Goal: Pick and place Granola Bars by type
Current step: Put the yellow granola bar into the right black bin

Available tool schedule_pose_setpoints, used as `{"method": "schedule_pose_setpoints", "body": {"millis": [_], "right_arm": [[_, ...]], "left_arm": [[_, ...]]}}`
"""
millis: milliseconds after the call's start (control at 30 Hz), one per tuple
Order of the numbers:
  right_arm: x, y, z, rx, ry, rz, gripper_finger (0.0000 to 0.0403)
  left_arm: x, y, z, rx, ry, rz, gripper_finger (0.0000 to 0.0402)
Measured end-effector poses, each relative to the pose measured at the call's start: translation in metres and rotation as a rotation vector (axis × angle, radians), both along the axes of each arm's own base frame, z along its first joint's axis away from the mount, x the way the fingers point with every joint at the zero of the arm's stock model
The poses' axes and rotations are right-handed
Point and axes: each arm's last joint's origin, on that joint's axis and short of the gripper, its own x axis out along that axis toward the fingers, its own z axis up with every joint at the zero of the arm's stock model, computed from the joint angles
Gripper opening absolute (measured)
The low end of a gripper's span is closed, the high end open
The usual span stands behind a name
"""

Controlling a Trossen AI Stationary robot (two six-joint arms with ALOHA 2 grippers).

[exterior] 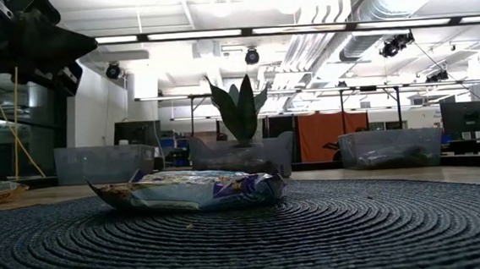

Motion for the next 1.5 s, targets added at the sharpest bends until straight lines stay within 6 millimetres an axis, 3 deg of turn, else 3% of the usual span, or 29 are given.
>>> {"method": "schedule_pose_setpoints", "body": {"millis": [100, 233, 500, 767, 933, 1033, 1200, 1500], "right_arm": [[-0.021, -0.002, 0.001, -0.004, -0.014, 0.011, 0.0], [-0.049, -0.007, -0.013, 0.022, -0.066, 0.034, 0.0], [-0.101, -0.029, -0.074, 0.097, -0.277, 0.067, 0.0], [-0.142, -0.061, -0.142, 0.037, -0.396, 0.081, 0.0], [-0.163, -0.076, -0.167, 0.062, -0.514, 0.066, 0.0], [-0.172, -0.083, -0.172, 0.049, -0.586, 0.1, 0.0], [-0.185, -0.09, -0.159, -0.038, -0.697, 0.217, 0.0], [-0.188, -0.099, -0.159, -0.143, -0.674, 0.366, 0.0]], "left_arm": [[0.0, 0.0, 0.0, -0.018, -0.001, 0.003, 0.0001], [0.0, 0.0, 0.001, -0.049, -0.006, 0.006, 0.0001], [0.0, 0.0, 0.003, -0.052, -0.031, 0.01, 0.0001], [-0.001, 0.0, 0.01, -0.086, -0.096, 0.009, 0.0001], [-0.001, 0.001, 0.012, -0.114, -0.117, 0.018, 0.0001], [-0.001, 0.001, 0.013, -0.116, -0.129, 0.033, 0.0001], [-0.001, 0.002, 0.015, -0.119, -0.151, 0.049, 0.0001], [-0.006, 0.002, 0.033, 0.004, -0.151, 0.069, 0.0001]]}}
